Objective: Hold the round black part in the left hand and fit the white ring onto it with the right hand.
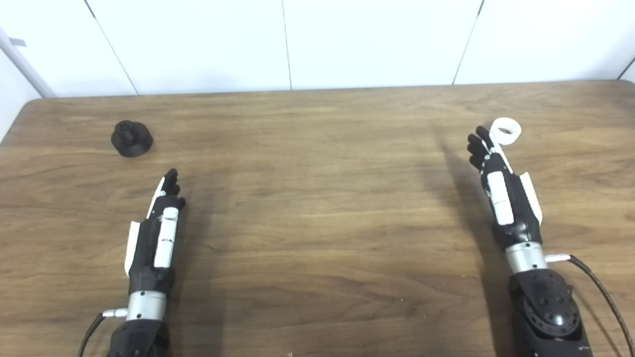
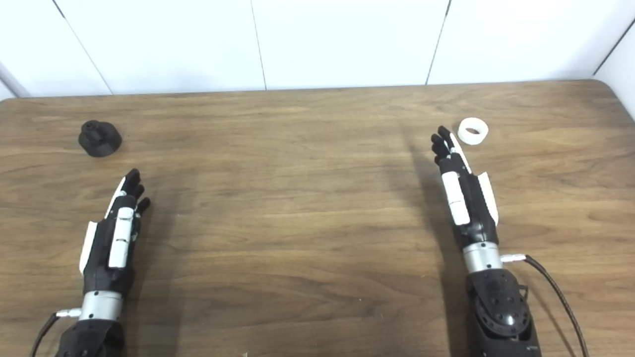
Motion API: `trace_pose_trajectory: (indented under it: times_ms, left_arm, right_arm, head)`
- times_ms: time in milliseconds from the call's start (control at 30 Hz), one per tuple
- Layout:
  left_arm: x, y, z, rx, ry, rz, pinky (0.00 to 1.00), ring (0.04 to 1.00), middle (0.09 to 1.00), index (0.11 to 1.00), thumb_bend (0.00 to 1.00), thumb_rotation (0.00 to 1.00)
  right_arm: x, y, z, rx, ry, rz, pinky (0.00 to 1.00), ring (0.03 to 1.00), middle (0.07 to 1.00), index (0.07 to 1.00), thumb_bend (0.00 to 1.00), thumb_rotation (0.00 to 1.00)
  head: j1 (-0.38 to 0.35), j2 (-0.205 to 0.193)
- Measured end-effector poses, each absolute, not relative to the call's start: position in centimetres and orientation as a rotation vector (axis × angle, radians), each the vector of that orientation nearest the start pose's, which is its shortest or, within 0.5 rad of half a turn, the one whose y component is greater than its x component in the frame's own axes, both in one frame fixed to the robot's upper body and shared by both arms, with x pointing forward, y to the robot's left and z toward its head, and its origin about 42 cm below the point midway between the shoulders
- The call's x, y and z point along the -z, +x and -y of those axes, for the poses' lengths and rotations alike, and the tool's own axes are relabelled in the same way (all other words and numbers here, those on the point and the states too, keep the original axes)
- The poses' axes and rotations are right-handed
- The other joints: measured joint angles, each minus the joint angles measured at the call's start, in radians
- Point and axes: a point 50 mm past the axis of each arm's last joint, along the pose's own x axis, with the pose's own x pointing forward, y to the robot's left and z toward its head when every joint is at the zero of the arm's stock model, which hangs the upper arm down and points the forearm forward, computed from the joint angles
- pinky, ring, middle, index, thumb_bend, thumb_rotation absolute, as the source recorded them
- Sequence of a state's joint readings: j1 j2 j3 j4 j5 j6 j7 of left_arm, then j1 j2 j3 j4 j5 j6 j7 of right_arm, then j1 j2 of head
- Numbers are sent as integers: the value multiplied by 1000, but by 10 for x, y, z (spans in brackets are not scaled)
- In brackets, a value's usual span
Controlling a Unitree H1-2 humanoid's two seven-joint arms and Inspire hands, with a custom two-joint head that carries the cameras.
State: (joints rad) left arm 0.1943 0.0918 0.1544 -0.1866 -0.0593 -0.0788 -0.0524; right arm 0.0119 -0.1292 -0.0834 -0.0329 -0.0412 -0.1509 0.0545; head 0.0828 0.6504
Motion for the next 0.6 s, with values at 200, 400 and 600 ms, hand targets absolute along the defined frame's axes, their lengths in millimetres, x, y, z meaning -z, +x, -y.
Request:
trace_pose_trajectory:
  times_ms: [200,400,600]
  left_arm:
    - [-111,216,-288,-129,75,84,1000,1000,995,975,428,867]
    - [-111,216,-288,-129,75,85,1000,1000,993,975,424,866]
    - [-111,216,-287,-128,83,86,1000,1000,991,970,459,845]
  right_arm:
    - [-117,278,272,17,-183,169,930,930,930,948,439,1000]
    - [-117,278,272,17,-183,169,931,928,929,947,456,1000]
    - [-117,278,273,19,-165,173,941,926,931,949,475,1000]
  head:
    - [0,0]
    - [6,-3]
    - [109,-38]
